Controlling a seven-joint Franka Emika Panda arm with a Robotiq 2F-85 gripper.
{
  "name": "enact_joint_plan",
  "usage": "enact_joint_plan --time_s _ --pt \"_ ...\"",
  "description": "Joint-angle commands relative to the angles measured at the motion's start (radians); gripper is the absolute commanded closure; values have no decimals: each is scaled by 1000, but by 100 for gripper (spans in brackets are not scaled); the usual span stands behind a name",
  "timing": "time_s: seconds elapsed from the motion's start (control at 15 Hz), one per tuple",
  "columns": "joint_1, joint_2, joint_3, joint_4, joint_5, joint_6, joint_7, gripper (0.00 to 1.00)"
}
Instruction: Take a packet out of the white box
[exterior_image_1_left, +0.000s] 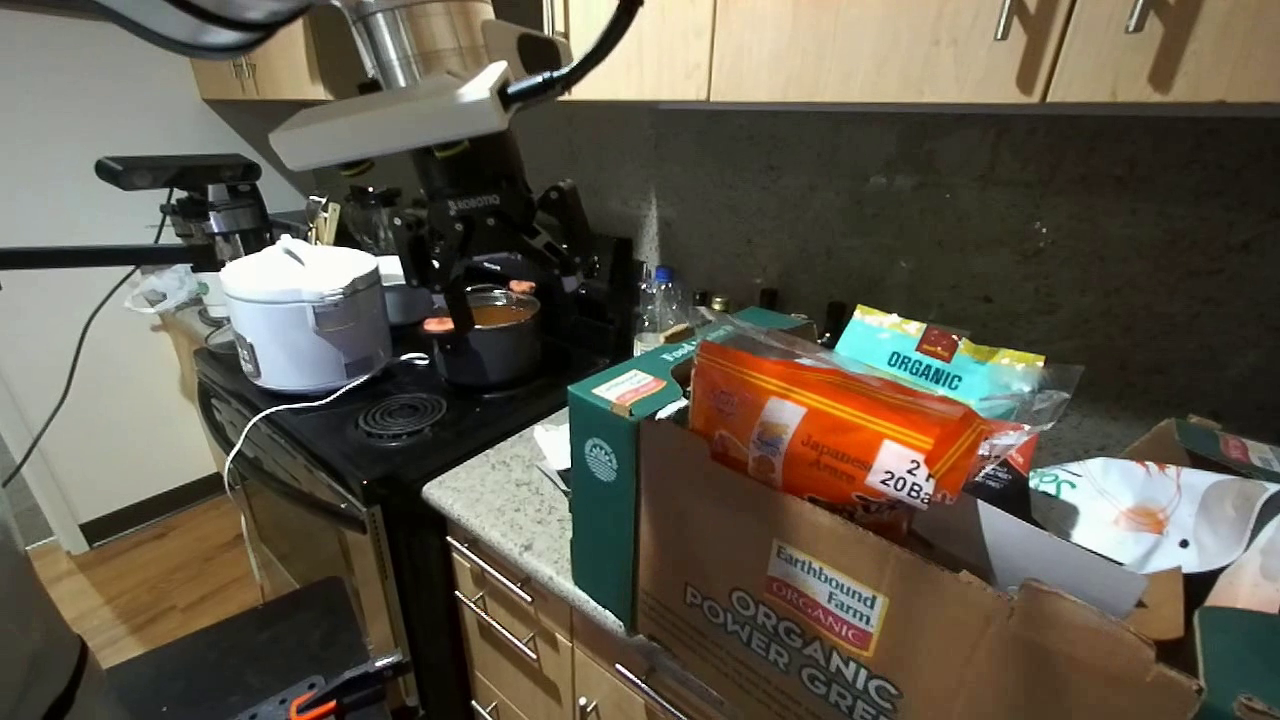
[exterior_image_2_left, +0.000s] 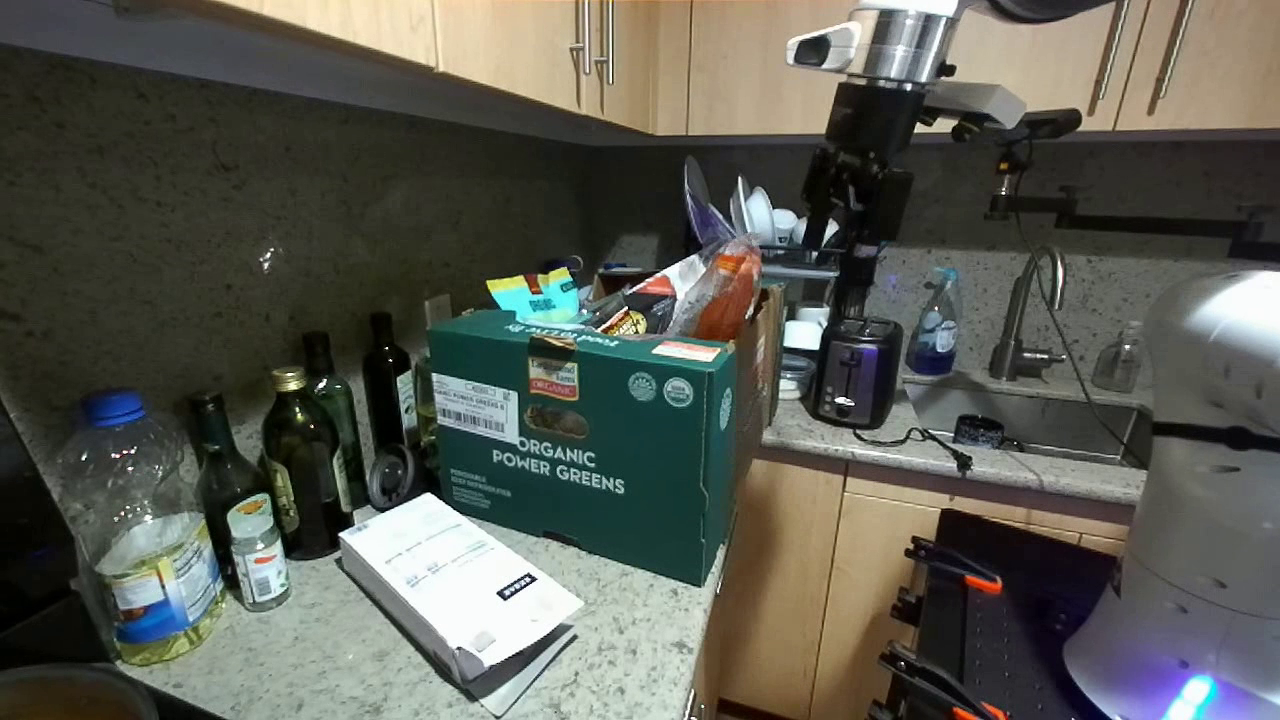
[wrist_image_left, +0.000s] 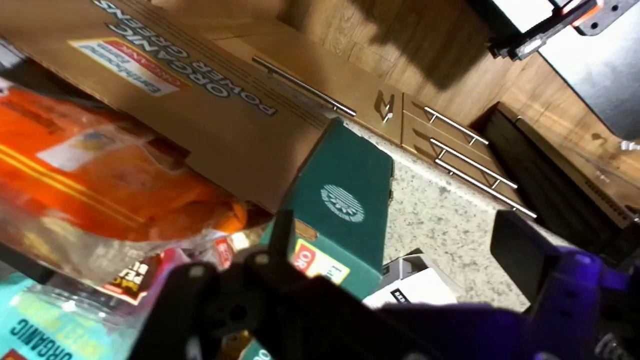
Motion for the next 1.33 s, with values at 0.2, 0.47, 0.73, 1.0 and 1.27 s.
enact_joint_plan --time_s 0.2,0.47,0.73,1.0,1.27 --pt "7 35 23 4 14 0 -15 0" --pt "7 36 23 7 14 0 -15 0" --pt "43 72 32 23 49 37 -25 0" --pt "98 90 75 59 111 75 -25 0" --pt "172 216 132 134 147 131 -57 0"
